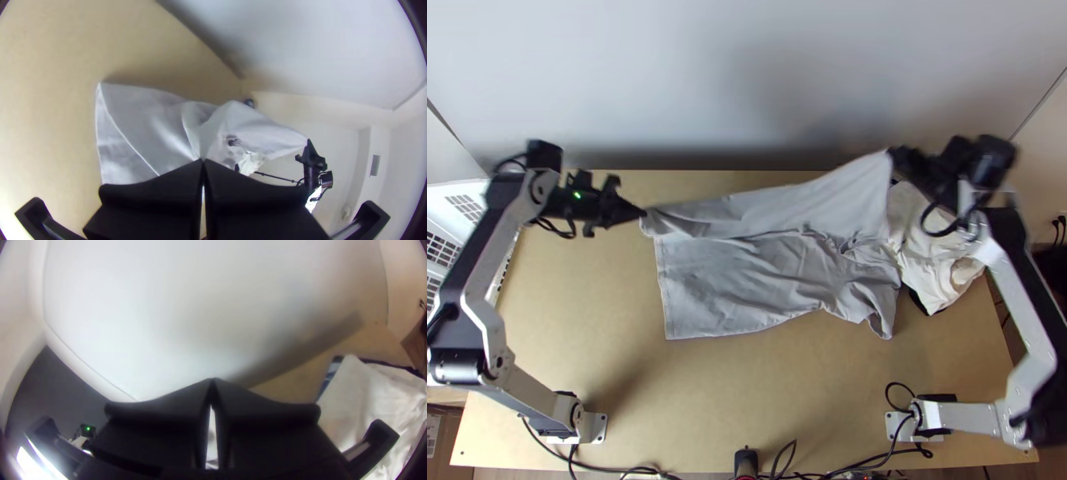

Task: Fold the t-shirt

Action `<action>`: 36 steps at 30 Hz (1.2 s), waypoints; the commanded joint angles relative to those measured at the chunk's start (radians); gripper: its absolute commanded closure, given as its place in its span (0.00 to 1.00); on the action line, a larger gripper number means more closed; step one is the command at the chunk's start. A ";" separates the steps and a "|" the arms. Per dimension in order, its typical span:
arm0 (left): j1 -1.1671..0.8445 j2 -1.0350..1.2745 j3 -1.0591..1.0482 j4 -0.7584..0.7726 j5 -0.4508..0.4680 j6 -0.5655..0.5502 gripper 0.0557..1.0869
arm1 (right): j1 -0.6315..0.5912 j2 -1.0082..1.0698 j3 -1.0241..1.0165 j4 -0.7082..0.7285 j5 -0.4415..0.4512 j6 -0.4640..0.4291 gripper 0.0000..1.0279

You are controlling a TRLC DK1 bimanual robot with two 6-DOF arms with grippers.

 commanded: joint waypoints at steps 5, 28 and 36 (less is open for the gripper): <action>0.010 -0.047 0.460 -0.004 0.092 -0.327 0.97 | -0.004 -0.137 0.219 0.046 -0.079 0.210 0.97; 0.010 -0.498 0.626 0.261 0.087 -0.603 0.97 | 0.124 -0.487 0.494 -0.003 -0.329 0.399 0.97; 0.074 -0.272 0.546 0.227 0.096 -0.548 0.97 | 0.071 -0.286 0.314 0.066 -0.300 0.365 0.97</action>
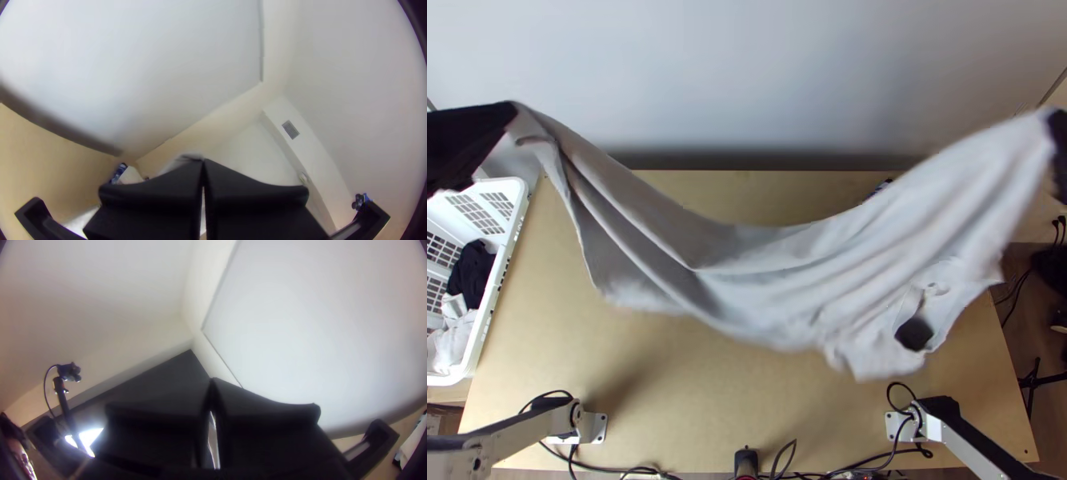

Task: Fold the t-shirt

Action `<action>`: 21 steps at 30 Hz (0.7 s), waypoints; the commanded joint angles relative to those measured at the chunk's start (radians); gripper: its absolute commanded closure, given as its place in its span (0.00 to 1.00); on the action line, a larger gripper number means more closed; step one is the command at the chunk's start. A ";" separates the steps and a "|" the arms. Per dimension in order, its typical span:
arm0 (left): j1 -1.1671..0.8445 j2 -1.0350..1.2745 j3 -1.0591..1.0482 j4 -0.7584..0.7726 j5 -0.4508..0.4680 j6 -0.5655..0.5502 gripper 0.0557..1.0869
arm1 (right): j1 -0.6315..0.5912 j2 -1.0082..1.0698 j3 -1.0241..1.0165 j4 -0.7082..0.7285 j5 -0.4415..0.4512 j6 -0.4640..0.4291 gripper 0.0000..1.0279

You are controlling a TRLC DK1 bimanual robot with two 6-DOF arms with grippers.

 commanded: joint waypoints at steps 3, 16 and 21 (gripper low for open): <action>0.071 0.284 -0.043 -0.030 0.001 0.061 0.97 | -0.102 0.286 -0.092 0.075 0.042 -0.048 0.97; 0.115 0.500 0.117 -0.021 -0.113 0.065 0.97 | -0.142 0.581 0.310 -0.048 0.149 -0.062 0.97; 0.111 0.307 0.113 -0.021 -0.039 -0.008 0.97 | -0.131 0.398 0.326 -0.057 0.042 0.028 0.97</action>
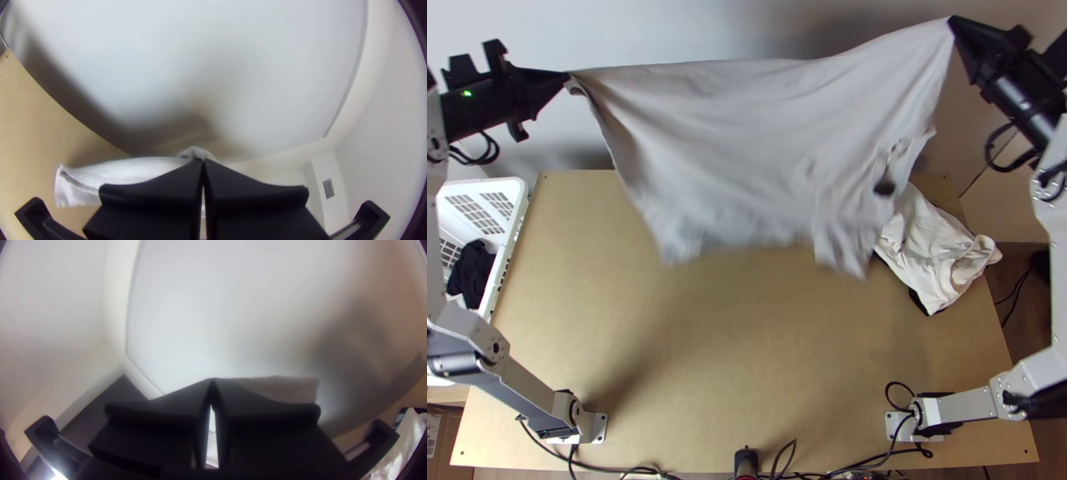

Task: Fold the t-shirt

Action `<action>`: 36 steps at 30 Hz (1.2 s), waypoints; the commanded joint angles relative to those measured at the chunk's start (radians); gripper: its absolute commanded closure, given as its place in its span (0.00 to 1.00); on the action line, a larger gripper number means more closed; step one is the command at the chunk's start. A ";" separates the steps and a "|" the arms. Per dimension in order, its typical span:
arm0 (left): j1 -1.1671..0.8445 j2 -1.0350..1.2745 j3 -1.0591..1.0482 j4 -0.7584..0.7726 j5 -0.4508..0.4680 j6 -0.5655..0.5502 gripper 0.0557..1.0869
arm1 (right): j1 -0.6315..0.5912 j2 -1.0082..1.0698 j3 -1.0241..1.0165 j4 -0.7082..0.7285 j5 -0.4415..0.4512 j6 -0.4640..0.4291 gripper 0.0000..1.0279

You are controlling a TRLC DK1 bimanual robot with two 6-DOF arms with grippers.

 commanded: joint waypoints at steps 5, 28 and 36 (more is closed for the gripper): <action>0.005 -0.340 0.010 0.002 0.106 -0.082 0.97 | 0.046 -0.314 0.065 -0.058 -0.178 0.129 0.97; 0.054 -0.485 -0.493 -0.076 0.172 0.063 0.97 | -0.010 -0.501 -0.425 -0.086 -0.399 0.020 0.97; 0.042 -0.106 -0.879 0.044 0.065 0.322 0.97 | -0.142 -0.323 -1.010 0.210 -0.387 -0.071 0.97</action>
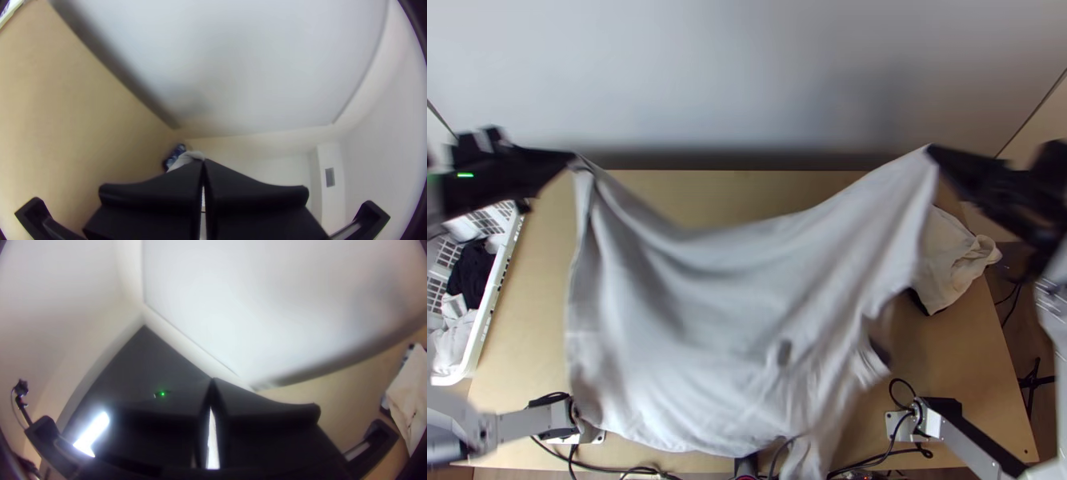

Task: Fold the t-shirt

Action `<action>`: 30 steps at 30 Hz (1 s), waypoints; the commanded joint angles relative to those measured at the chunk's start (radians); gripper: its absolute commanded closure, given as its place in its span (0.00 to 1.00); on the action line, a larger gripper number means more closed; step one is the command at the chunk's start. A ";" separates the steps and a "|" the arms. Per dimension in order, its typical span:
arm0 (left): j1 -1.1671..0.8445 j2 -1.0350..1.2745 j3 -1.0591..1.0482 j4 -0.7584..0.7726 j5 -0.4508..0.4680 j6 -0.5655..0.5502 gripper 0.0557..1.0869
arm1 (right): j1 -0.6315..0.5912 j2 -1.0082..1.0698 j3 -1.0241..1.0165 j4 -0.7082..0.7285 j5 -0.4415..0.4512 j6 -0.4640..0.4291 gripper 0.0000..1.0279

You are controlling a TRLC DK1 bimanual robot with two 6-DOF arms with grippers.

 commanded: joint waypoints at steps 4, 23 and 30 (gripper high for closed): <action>-0.033 0.444 -0.230 0.068 -0.143 0.251 0.97 | -0.114 0.282 -0.379 0.132 0.017 -0.150 0.97; -0.156 0.688 0.026 0.192 -0.195 0.167 0.97 | 0.040 0.433 -0.291 0.175 0.142 -0.171 0.97; -0.145 0.883 0.262 0.182 -0.218 0.125 0.97 | 0.083 0.532 -0.250 0.221 0.209 -0.178 0.97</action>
